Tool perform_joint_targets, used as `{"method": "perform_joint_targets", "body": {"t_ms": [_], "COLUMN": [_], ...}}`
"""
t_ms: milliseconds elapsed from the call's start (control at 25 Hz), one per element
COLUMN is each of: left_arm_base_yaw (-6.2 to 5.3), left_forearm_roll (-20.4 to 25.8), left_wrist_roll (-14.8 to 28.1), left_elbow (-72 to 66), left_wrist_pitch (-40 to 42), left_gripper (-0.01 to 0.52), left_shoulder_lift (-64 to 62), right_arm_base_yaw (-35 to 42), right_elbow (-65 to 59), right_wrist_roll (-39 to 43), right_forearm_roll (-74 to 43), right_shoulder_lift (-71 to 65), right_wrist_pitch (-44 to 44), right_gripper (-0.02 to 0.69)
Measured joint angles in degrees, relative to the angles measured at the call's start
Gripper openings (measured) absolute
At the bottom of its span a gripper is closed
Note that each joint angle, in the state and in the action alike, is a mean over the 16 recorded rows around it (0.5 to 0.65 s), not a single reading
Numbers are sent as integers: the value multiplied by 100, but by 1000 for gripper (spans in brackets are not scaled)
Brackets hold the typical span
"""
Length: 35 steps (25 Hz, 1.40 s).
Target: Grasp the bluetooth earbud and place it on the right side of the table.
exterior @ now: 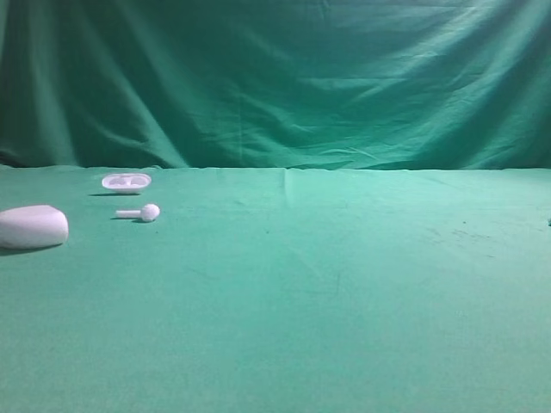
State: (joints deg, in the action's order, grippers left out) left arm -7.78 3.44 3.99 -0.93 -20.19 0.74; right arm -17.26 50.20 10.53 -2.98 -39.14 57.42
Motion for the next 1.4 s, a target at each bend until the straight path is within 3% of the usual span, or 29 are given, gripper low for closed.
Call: {"method": "perform_joint_targets", "body": {"t_ms": [320, 720, 1000, 1400], "left_arm_base_yaw": [0, 0, 0, 0], "left_forearm_roll": [0, 0, 0, 0], "left_wrist_roll": [0, 0, 0, 0], "left_elbow": [0, 0, 0, 0], "left_wrist_pitch": [0, 0, 0, 0], "left_gripper": [0, 0, 0, 0], "left_shoulder_lift": [0, 0, 0, 0], "right_arm_base_yaw": [0, 3, 193, 860], "right_elbow": [-252, -476, -1234, -3312], "right_wrist_roll": [-68, -126, -239, -338], "right_forearm_roll": [246, 475, 147, -348], "right_shoulder_lift": [1339, 1826, 2125, 3326], "right_wrist_pitch": [14, -298, -1151, -2485], "right_gripper": [0, 0, 0, 0]}}
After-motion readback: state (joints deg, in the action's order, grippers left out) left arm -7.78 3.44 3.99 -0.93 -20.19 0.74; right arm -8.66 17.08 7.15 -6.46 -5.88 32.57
